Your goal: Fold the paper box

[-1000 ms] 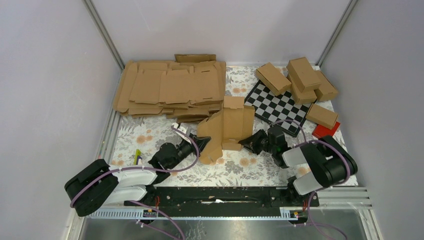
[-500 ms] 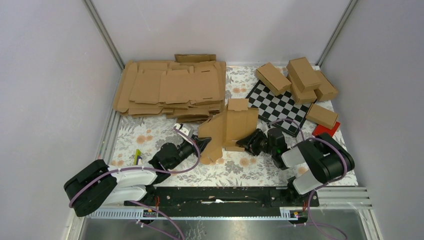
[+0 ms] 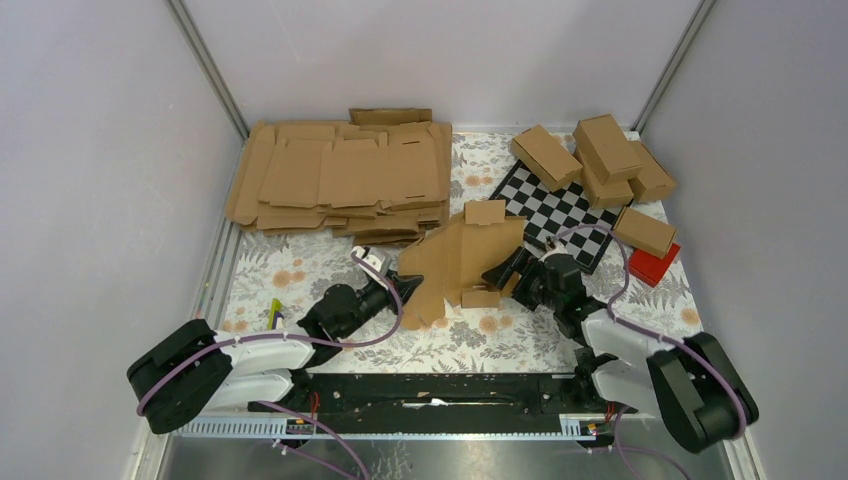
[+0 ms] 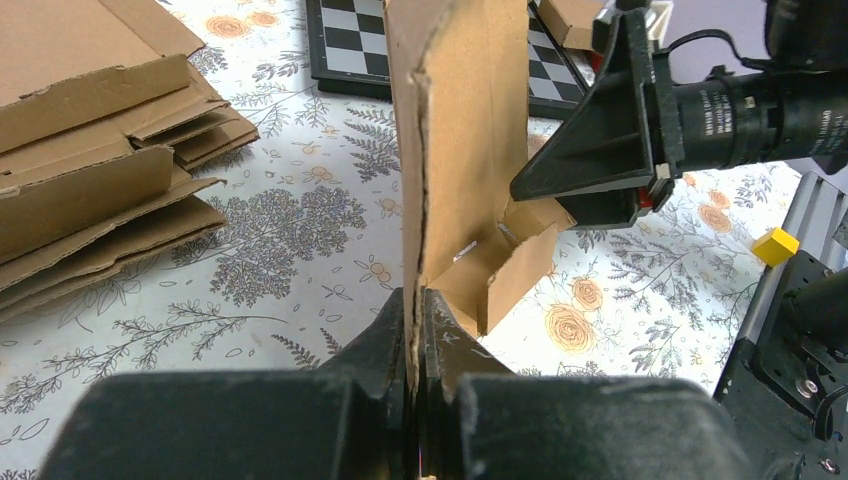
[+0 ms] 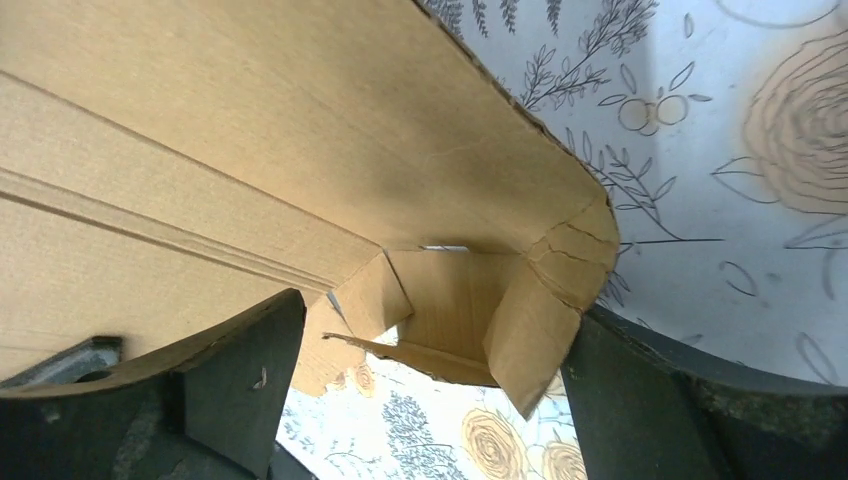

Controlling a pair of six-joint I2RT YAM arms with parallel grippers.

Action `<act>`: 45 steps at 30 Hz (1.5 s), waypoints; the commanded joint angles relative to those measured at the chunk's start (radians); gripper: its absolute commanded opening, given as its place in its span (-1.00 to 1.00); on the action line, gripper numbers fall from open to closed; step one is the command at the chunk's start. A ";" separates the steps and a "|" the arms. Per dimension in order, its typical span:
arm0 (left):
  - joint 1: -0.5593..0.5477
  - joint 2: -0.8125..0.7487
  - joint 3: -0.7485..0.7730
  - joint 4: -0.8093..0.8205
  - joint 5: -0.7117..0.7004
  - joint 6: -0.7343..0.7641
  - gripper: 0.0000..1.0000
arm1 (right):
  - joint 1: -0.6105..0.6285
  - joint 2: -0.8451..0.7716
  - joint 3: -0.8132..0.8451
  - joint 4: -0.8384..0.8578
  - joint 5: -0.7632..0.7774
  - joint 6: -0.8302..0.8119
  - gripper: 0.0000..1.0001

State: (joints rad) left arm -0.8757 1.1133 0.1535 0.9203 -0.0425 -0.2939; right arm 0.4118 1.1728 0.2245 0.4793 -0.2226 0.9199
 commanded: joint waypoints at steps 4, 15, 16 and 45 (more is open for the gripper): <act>-0.011 -0.013 0.040 0.006 -0.008 0.031 -1.00 | -0.001 -0.194 0.041 -0.252 0.170 -0.179 0.99; -0.016 -0.028 0.036 0.004 -0.015 0.035 -1.00 | -0.113 -0.122 0.166 -0.271 -0.035 -0.365 0.99; -0.016 -0.031 0.035 0.002 -0.017 0.036 -1.00 | -0.127 -0.115 0.175 -0.271 -0.045 -0.377 0.99; -0.018 -0.073 0.055 -0.095 -0.026 0.057 -1.00 | -0.162 -0.193 0.087 -0.037 -0.015 -0.480 0.99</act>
State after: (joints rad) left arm -0.8894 1.0664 0.1944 0.7986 -0.0566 -0.2577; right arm 0.2543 0.9974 0.3153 0.3809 -0.2283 0.4904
